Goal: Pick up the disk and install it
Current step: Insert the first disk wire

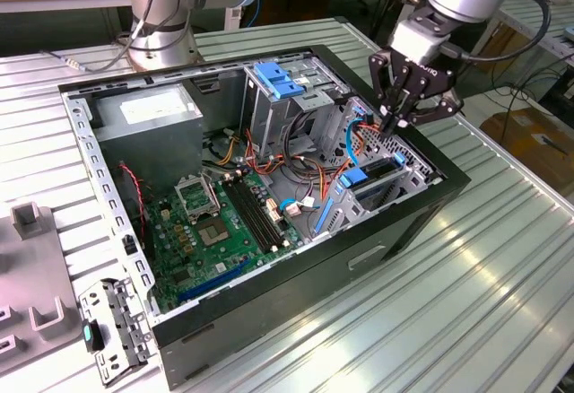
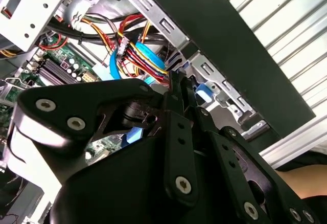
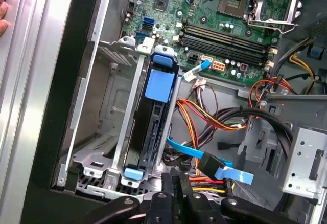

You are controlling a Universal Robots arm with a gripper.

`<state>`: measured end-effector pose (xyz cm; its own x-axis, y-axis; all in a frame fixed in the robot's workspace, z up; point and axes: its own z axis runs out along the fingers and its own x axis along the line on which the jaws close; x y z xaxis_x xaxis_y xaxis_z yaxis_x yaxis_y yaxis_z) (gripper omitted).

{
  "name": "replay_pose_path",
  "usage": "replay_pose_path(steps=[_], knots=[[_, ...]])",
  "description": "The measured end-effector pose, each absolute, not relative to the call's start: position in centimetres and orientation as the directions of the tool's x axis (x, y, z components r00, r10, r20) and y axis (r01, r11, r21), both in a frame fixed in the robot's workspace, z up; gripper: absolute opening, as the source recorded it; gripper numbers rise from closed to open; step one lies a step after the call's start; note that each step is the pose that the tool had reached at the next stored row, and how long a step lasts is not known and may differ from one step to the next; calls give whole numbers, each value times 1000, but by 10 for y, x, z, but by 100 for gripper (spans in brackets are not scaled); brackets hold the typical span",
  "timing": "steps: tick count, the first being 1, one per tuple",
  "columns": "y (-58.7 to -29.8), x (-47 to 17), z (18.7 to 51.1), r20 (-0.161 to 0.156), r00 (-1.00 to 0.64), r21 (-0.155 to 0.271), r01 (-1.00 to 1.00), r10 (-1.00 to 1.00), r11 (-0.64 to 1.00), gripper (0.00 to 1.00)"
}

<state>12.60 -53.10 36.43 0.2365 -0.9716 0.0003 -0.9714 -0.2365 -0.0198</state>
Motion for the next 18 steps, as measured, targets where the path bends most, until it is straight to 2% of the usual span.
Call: replay_pose_path(steps=[18], knots=[[-541, 111, 354, 1, 166, -26, -986, -986, -166, 16]])
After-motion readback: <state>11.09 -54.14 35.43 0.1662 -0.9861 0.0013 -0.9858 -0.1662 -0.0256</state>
